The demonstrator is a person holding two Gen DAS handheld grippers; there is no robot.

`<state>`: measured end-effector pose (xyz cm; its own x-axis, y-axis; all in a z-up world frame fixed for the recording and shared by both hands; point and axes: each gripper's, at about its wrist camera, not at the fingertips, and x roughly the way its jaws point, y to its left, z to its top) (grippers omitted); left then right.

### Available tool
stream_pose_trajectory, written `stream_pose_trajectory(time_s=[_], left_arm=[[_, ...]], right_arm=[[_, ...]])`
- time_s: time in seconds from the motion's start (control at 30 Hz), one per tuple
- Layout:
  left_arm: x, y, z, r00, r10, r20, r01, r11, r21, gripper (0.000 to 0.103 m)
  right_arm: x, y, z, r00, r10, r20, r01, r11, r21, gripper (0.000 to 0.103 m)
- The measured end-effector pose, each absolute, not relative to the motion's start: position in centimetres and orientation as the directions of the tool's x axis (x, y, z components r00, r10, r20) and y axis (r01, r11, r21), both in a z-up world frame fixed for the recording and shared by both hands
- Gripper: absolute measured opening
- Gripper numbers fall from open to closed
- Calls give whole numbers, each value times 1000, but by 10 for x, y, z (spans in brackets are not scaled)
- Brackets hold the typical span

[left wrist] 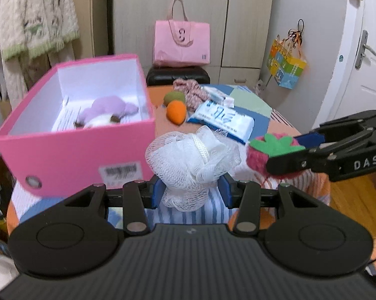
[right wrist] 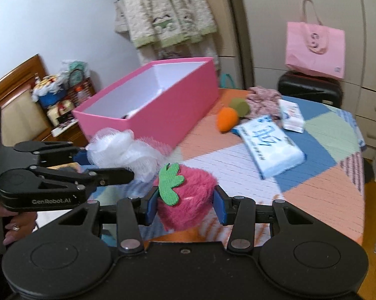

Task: Organize soft objects
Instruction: 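Carry the sponge with the left gripper while the right gripper carries the strawberry over the box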

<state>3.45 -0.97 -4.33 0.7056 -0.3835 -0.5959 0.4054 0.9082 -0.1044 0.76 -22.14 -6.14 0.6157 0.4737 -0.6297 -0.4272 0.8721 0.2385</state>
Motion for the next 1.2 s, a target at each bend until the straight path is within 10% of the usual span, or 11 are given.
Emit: stream_pose_trajectory(time_s=[1.2], left_arm=[[170, 90, 15, 802, -318, -506, 363, 932, -11, 44]], right_arm=[[178, -88, 1, 570, 622, -537, -604, 760, 239, 52]])
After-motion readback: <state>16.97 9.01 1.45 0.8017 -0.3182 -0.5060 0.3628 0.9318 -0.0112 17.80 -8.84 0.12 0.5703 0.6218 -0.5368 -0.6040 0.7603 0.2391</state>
